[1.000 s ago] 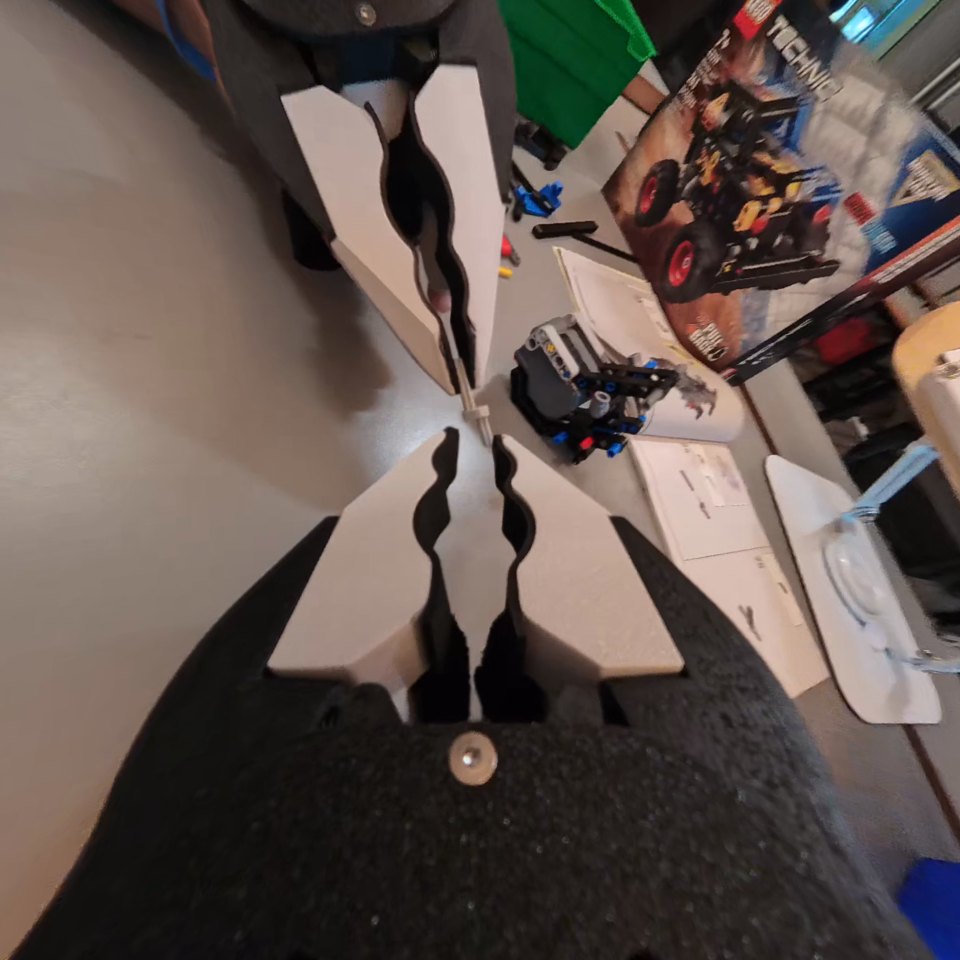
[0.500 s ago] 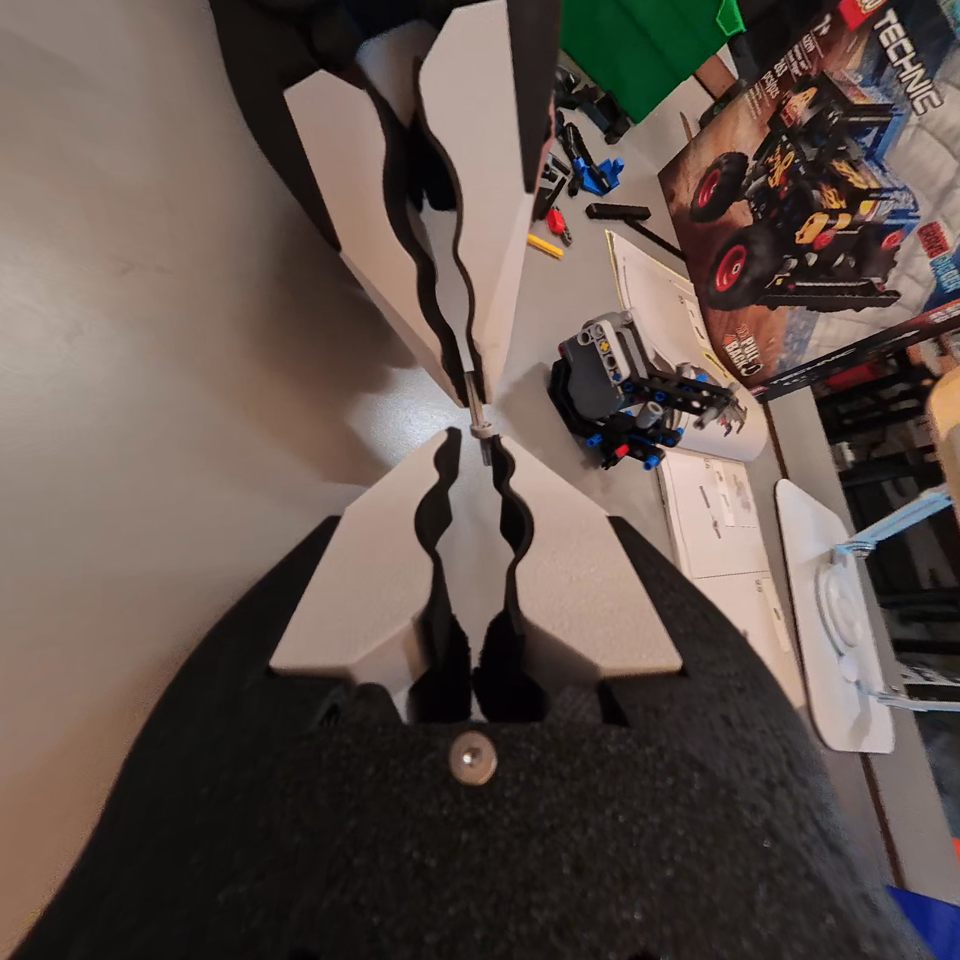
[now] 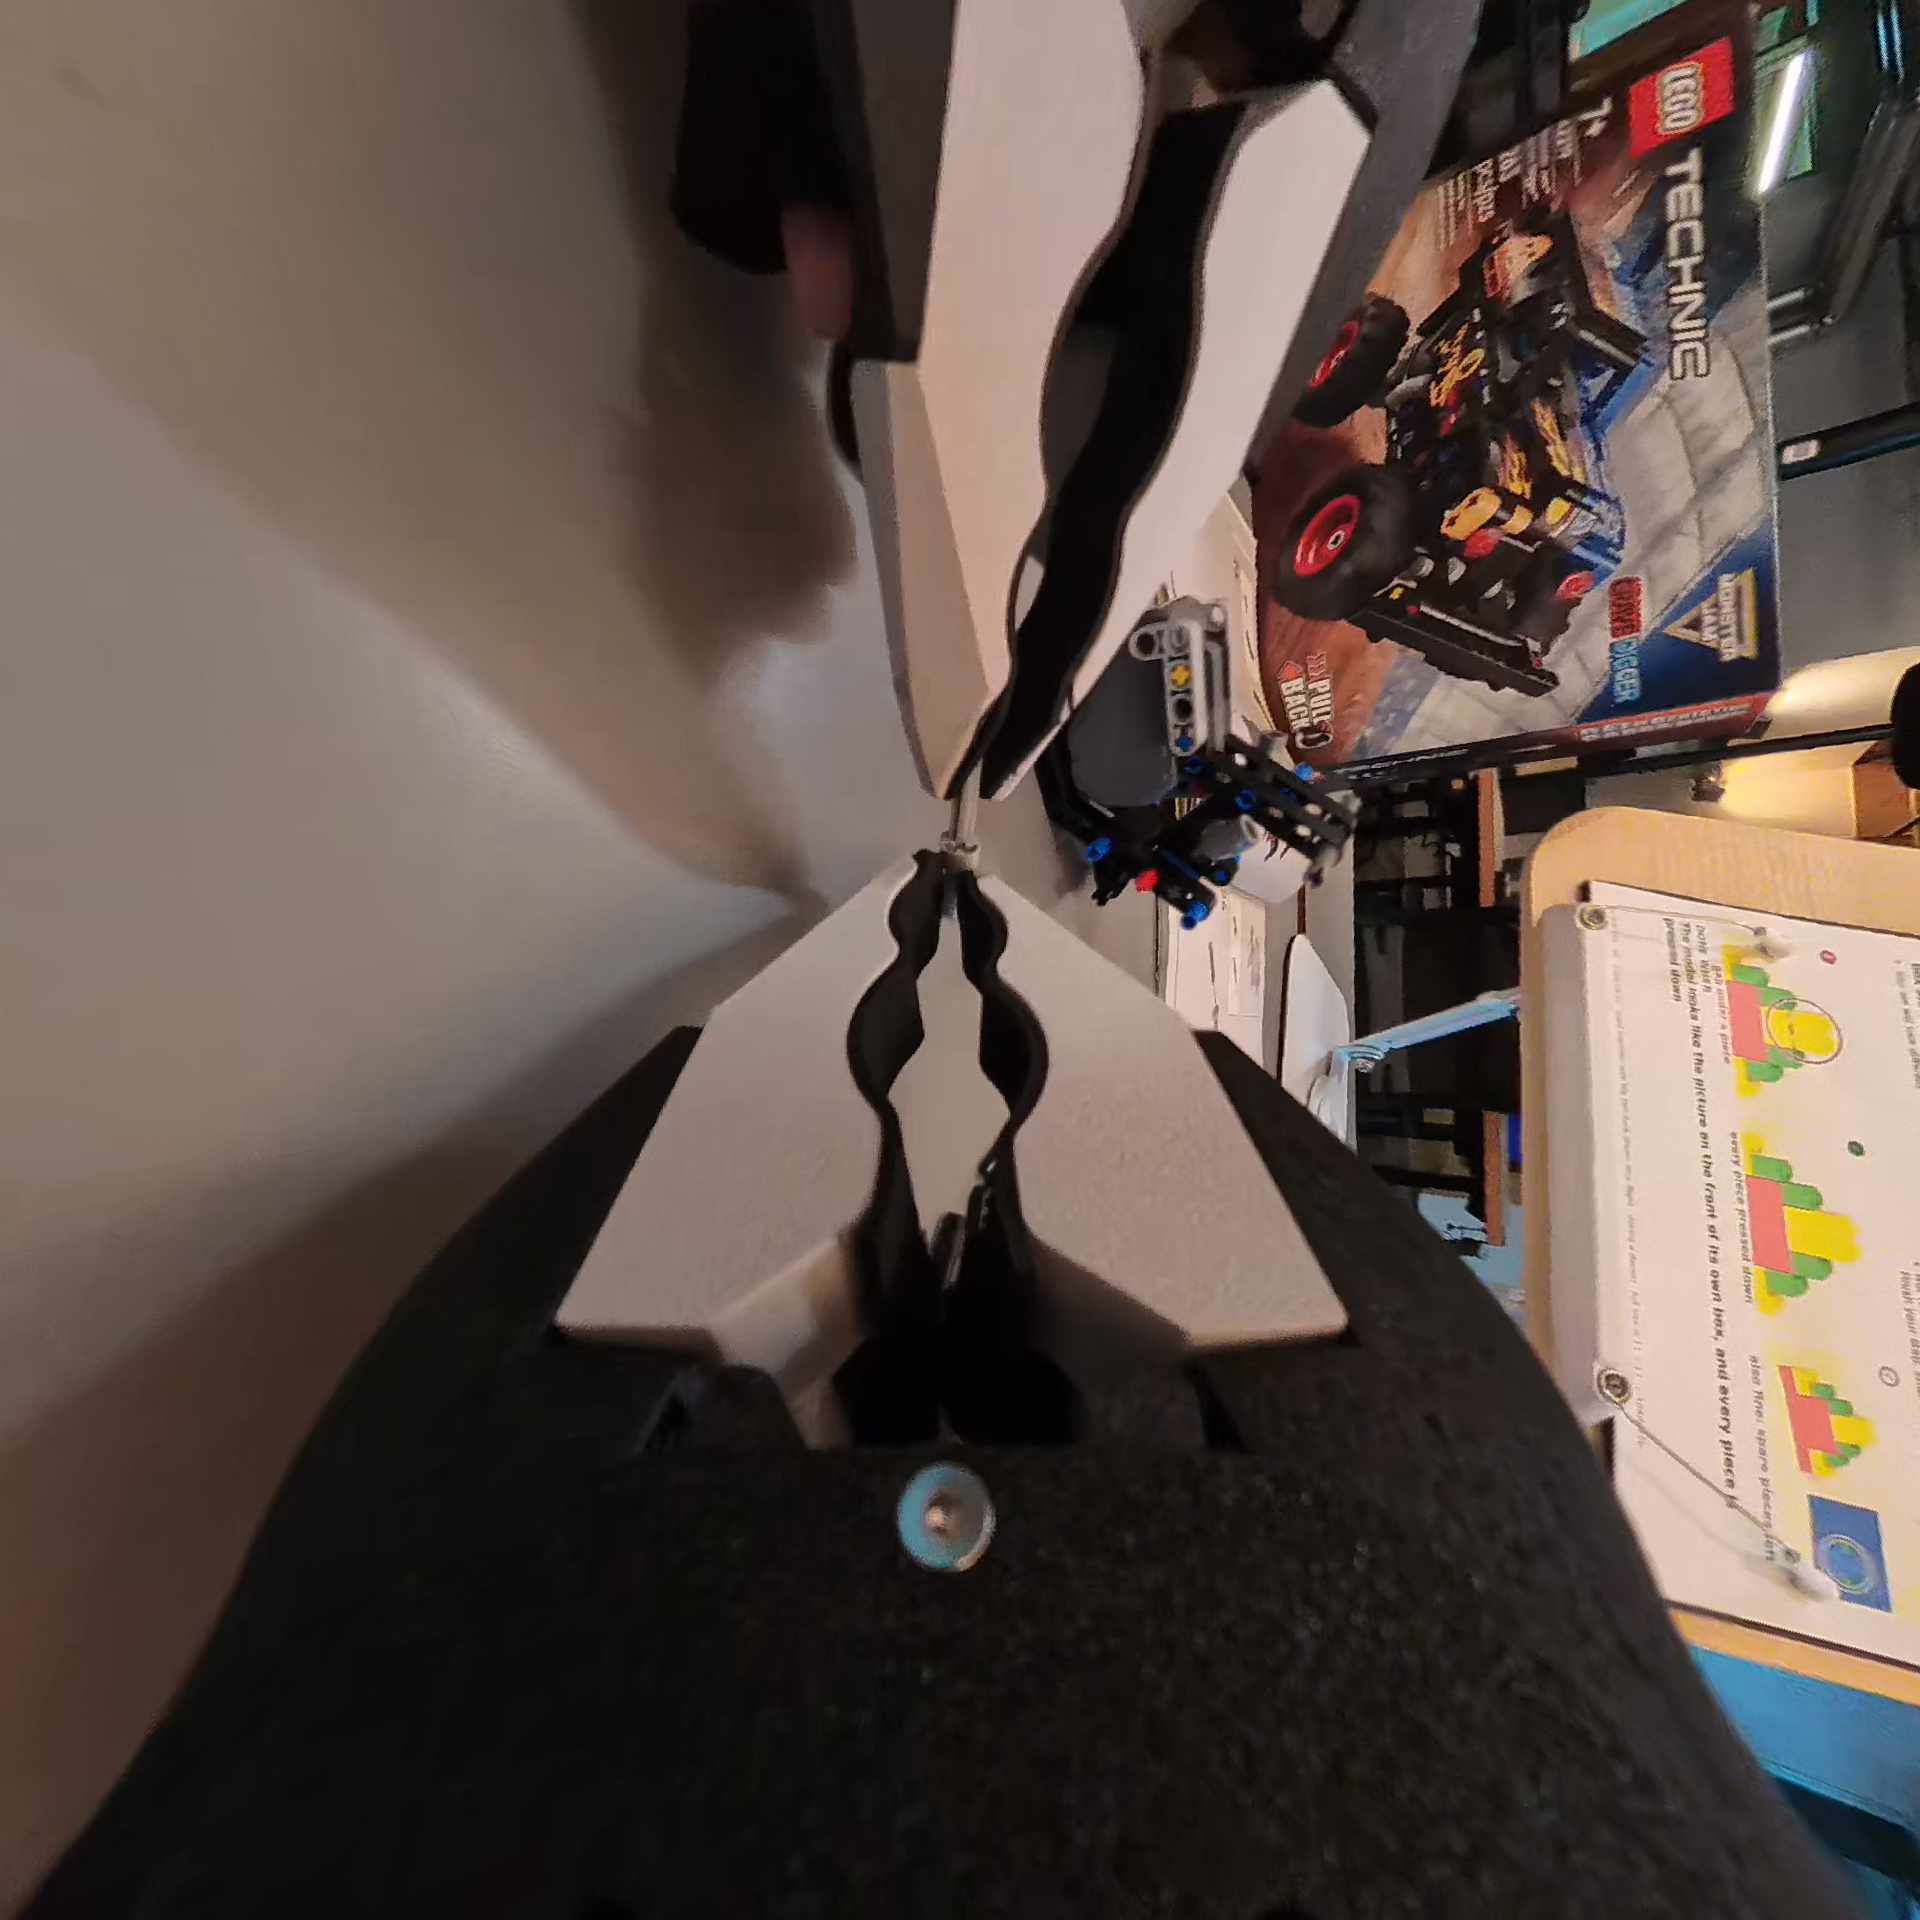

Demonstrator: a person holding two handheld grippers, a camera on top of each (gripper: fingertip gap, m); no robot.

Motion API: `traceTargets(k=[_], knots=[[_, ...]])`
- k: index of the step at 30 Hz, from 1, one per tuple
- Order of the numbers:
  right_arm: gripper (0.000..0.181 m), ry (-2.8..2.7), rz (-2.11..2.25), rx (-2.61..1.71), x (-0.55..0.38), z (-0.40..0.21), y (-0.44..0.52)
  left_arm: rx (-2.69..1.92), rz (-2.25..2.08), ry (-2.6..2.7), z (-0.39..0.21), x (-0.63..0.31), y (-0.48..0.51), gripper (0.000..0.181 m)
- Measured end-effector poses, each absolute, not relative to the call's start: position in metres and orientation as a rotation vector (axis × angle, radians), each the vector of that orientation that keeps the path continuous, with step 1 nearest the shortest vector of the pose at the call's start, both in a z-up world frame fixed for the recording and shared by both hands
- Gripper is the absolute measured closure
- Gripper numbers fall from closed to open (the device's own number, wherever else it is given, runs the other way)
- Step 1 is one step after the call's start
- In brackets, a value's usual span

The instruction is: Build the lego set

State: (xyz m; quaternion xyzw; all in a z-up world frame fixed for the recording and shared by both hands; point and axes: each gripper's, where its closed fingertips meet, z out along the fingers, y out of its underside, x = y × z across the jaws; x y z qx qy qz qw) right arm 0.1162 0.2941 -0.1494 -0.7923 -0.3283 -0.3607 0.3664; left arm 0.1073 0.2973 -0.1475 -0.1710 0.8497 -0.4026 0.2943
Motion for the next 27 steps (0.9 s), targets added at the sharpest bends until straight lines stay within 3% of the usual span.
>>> traceTargets(k=[5, 9, 12, 15, 19, 27], knots=[[0.179, -0.824, -0.811, -2.113, 0.108, -0.162, 0.293, -0.408, -1.030, 2.282, -0.151, 0.104, 0.297, 0.178], [0.168, -0.667, -0.541, -2.084, 0.103, -0.139, 0.286, -0.361, -1.009, 2.265, -0.151, 0.103, 0.294, 0.178], [0.171, -0.487, -0.494, -2.107, 0.138, -0.116, 0.267, -0.353, -1.038, 2.260, -0.149, 0.102, 0.293, 0.178], [0.161, -0.283, -0.384, -2.292, 0.177, -0.134, 0.239, -0.356, -1.045, 2.250, -0.148, 0.103, 0.295, 0.178], [0.171, -0.209, -0.250, -2.301, 0.186, -0.149, 0.237, -0.378, -1.064, 2.245, -0.147, 0.105, 0.296, 0.178], [0.167, -0.207, -0.173, -2.361, 0.184, -0.171, 0.244, -0.397, -1.105, 2.249, -0.144, 0.105, 0.296, 0.178]])
